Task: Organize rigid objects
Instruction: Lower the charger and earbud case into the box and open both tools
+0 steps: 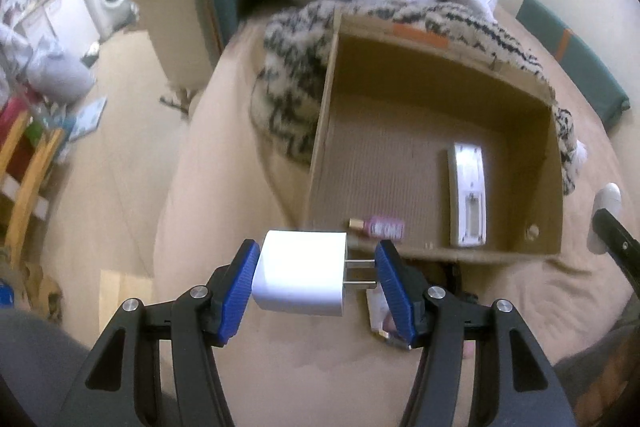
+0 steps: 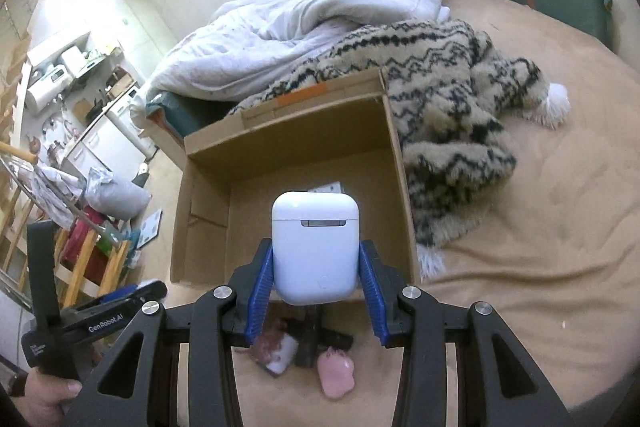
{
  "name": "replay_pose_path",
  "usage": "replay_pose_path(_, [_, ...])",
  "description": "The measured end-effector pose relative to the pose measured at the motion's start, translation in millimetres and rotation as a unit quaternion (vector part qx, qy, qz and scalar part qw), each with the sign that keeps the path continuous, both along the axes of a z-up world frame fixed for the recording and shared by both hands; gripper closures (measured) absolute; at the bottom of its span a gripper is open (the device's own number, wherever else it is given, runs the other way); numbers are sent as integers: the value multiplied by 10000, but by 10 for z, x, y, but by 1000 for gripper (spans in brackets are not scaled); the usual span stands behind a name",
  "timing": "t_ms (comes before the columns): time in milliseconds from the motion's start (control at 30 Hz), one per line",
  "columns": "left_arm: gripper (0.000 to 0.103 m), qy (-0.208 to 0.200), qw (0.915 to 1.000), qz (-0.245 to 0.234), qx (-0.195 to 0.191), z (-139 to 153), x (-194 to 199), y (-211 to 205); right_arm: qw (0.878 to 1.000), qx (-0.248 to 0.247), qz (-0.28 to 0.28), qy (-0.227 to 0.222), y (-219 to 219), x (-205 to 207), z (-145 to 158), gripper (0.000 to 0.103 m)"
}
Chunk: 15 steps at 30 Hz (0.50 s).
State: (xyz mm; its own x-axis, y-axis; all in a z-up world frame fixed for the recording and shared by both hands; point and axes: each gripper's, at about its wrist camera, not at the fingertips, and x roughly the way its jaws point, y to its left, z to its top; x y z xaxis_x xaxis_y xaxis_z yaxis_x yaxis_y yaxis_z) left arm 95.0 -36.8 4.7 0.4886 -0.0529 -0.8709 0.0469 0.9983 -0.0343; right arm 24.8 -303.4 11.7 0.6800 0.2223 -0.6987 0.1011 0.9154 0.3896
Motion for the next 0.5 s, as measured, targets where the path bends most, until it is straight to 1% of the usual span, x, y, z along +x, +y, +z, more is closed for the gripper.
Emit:
replay_pose_path(267, [47,-300,9992,-242,69,157,410,-187,9990,-381,178,-119,2,380,46,60])
replay_pose_path(433, [47,-290,9988,-393,8,104,659,-326,9992,-372,166,32,-42,611,-71,60])
replay_pose_path(500, [47,-324,9985,-441,74,49,727,-397,9993,-341,146,104,-54,680,-129,60])
